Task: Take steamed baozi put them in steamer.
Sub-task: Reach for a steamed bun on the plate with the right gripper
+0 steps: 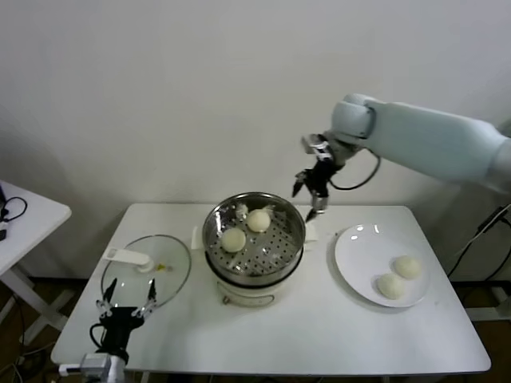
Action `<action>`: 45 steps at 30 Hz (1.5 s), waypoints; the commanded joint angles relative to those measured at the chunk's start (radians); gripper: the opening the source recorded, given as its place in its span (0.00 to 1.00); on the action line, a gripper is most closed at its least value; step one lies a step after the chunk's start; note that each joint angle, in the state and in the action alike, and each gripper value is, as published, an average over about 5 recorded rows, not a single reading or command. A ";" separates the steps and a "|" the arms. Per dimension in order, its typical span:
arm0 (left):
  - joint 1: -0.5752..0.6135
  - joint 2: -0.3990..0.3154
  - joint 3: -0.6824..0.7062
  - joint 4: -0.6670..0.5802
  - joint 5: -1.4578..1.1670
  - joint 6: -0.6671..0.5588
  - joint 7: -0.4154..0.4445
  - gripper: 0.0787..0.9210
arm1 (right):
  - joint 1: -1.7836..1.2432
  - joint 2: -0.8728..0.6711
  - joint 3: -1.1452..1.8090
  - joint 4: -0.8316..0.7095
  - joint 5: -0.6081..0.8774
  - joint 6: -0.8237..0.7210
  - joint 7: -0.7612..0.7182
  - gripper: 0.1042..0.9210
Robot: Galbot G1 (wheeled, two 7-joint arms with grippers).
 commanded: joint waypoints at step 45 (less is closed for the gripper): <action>0.022 -0.016 -0.007 0.007 -0.016 -0.001 -0.019 0.88 | -0.769 -0.271 0.531 -0.122 -0.552 0.064 0.093 0.88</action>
